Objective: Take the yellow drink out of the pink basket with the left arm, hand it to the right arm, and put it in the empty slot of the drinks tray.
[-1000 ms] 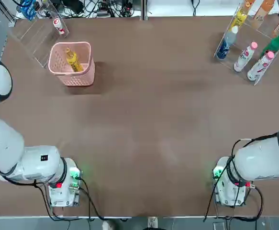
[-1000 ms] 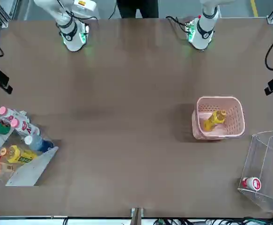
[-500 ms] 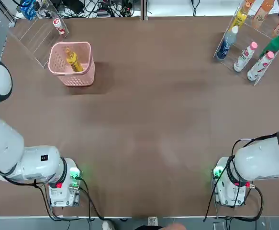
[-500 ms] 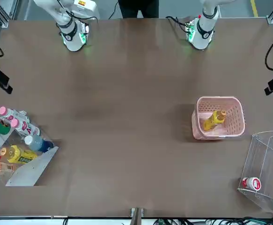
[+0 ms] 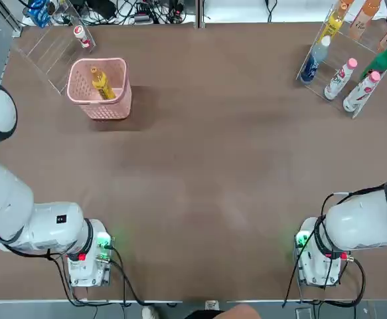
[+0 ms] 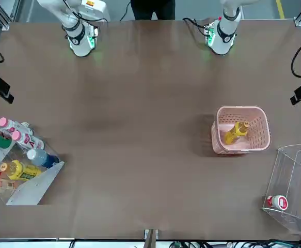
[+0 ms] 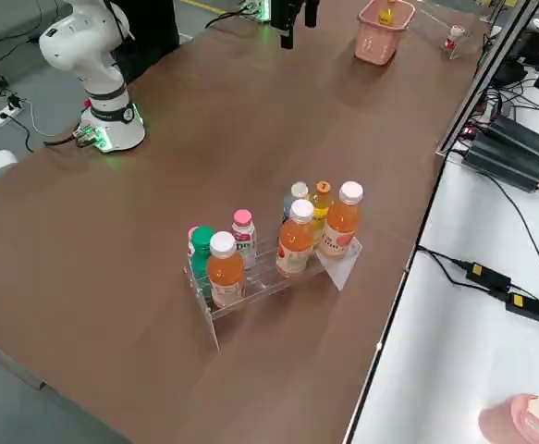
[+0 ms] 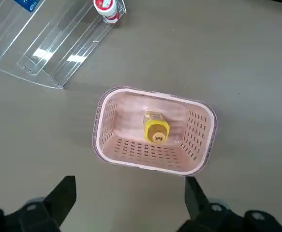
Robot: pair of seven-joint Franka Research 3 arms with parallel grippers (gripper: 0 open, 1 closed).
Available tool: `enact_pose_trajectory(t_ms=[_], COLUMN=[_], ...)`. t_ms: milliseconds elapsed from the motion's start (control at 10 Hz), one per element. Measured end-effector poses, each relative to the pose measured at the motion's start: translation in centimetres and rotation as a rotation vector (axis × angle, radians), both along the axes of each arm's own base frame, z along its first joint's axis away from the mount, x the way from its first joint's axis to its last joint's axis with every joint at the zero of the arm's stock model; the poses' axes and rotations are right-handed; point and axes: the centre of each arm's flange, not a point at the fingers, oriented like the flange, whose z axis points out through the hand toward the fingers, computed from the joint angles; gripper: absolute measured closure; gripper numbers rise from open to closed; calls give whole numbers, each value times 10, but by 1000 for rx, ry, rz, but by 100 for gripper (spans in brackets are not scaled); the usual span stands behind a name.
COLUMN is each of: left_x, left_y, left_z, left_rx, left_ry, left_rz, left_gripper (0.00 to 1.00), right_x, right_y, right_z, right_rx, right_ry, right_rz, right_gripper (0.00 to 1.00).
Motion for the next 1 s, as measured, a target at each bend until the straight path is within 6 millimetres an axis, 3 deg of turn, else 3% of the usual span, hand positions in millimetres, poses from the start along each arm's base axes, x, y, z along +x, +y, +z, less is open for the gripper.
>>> enact_pose_trajectory(t_ms=[300,1000], left_x=[4,41], left_y=[-14,-24], left_z=[-10,-76], left_rx=[-3,-10], left_ry=[19,22], left_rz=[29,58], left_gripper=[0,1], right_x=[0,0], right_y=[0,0], right_z=[0,0], right_rx=[0,0], right_ry=[0,0], right_rz=[0,-1], right_gripper=[1,1])
